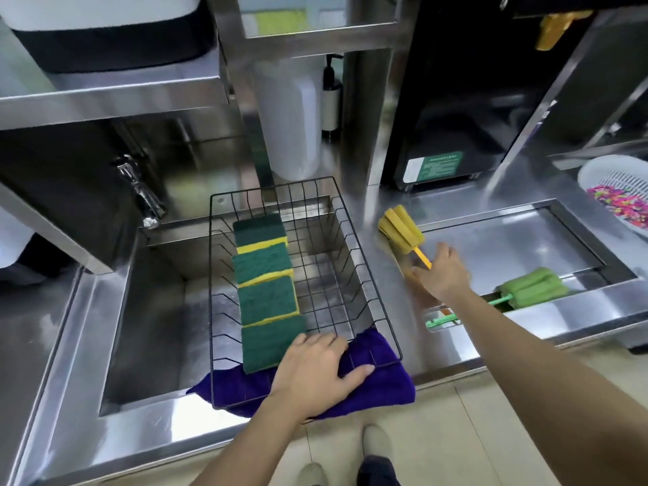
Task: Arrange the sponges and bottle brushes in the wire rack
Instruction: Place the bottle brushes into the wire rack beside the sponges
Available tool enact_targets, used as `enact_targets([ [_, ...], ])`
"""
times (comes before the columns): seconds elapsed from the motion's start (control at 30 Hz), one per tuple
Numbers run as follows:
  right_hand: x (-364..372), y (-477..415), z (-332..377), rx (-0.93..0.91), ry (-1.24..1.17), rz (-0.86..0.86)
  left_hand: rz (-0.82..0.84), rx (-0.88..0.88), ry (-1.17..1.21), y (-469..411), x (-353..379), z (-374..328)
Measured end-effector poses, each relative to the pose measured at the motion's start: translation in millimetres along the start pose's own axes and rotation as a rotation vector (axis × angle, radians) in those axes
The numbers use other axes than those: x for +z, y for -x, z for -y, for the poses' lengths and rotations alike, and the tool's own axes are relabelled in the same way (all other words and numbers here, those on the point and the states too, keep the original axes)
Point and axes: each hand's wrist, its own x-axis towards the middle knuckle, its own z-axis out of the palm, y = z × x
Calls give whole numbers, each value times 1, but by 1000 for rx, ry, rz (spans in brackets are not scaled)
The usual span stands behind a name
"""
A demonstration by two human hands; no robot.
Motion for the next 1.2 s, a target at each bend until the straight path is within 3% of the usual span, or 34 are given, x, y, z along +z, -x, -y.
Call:
enact_targets([
  [0.3,-4,19,-4,-71,-78,15,5,-16,-15,4,-2,-3],
  [0.5,-30,24,33,-203,-443,-81,5,-5,-10,4,-4,-2],
  [0.7,-31,46,96,-318,-740,66,-41,31,-5,3,-1,-1],
  [0.8,-13,61,118,-356,-666,130,-53,36,14,3,1,0],
  [1.07,45,77,122,-443,-120,228,-89,41,18,2,4,1],
  [1.2,68,79,117,-459,-1,318,-110,44,13,2,6,2],
])
